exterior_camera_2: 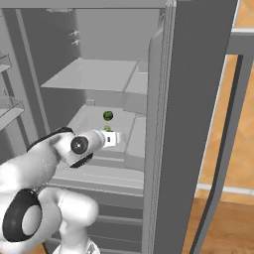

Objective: Grab a lemon wedge from the fridge and one ice cube from the ice bowl, and put them in the glass of lemonade.

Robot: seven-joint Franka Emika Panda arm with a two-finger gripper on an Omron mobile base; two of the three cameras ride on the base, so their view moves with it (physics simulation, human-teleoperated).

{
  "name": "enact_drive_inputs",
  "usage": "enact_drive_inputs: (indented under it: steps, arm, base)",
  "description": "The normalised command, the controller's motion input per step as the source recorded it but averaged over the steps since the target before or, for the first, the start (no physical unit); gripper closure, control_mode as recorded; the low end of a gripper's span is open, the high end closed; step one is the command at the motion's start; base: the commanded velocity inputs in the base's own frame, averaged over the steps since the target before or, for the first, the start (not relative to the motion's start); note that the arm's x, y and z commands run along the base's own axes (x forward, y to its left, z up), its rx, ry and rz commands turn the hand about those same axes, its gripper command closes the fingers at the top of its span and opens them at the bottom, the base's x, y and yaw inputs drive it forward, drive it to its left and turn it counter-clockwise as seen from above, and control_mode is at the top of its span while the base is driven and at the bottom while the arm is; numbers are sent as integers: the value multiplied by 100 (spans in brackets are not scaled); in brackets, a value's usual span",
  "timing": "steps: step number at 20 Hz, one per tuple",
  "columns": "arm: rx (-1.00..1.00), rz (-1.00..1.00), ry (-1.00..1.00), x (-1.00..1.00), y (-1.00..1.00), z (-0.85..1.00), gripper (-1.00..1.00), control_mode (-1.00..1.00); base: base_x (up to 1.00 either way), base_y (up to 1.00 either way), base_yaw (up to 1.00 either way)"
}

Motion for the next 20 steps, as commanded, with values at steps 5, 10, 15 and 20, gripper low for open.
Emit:
enact_drive_inputs:
  steps: [5,10,15,20]
  arm:
    - [-2,2,73,-37,5,100,100,-100]
    - [-2,2,78,-47,4,91,100,-100]
    - [0,6,33,-90,-1,-2,100,-100]
    - [1,0,-12,-100,-1,0,100,-100]
  base:
    - [0,0,0]
    - [0,0,0]
    - [0,0,0]
    - [0,0,0]
